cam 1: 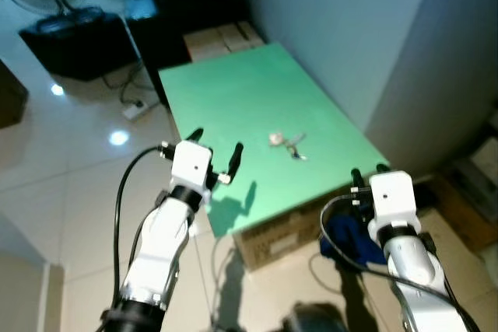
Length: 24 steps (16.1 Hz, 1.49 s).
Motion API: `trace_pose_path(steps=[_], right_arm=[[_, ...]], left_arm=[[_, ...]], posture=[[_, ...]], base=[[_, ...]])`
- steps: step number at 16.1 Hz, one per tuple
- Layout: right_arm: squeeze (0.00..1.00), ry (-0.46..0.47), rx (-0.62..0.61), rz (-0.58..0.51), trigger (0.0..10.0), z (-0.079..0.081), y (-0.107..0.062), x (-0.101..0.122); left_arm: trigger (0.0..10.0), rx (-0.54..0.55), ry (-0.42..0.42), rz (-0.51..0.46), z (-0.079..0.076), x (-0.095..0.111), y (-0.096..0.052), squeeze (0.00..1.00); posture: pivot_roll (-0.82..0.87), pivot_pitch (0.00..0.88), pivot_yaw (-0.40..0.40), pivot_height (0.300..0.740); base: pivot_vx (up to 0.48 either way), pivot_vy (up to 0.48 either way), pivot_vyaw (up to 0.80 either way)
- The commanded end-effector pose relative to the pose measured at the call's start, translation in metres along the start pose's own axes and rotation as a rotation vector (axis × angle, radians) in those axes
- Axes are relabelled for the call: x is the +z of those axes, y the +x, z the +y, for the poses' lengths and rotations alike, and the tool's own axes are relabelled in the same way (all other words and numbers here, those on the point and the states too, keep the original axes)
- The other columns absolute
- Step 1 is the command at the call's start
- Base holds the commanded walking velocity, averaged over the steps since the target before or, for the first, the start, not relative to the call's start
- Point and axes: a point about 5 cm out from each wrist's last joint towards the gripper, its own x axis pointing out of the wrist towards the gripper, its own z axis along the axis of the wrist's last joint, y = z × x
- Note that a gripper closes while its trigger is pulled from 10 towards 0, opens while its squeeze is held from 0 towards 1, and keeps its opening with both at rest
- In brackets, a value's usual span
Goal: Hang keys on a hook
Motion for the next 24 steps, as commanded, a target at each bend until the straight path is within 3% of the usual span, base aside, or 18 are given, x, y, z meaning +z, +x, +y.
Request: trace_pose_path(steps=[1,6,11,17,24], right_arm=[[0.00,-0.020,-0.003,-0.016,10.0,-0.001,0.001,0.003],[0.00,-0.077,-0.071,-0.028,10.0,-0.009,0.006,0.002],[0.00,-0.085,0.052,-0.056,10.0,0.005,0.016,0.010],[0.00,-0.067,0.056,-0.050,10.0,0.009,0.019,0.007],[0.00,-0.010,-0.036,0.069,10.0,0.004,0.005,-0.015]], left_arm=[[10.0,-0.015,0.009,0.003,-0.003,-0.001,-0.001,0.00],[10.0,0.043,0.005,0.062,0.002,-0.010,-0.004,0.00],[10.0,0.090,0.005,0.064,0.007,-0.010,-0.007,0.00],[10.0,0.089,0.054,0.060,0.006,-0.007,-0.010,0.00],[10.0,0.006,0.062,0.058,-0.006,-0.006,-0.001,0.00]], posture=[[-0.22,0.115,0.067,0.740],[-0.21,0.114,0.059,0.740],[-0.20,0.116,0.030,0.740],[-0.18,0.124,0.027,0.740],[-0.21,0.129,0.092,0.740]], base=[[0.398,0.000,0.80],[0.289,0.000,0.13],[0.000,0.000,0.09],[0.000,-0.424,0.53],[0.000,-0.480,0.00]])
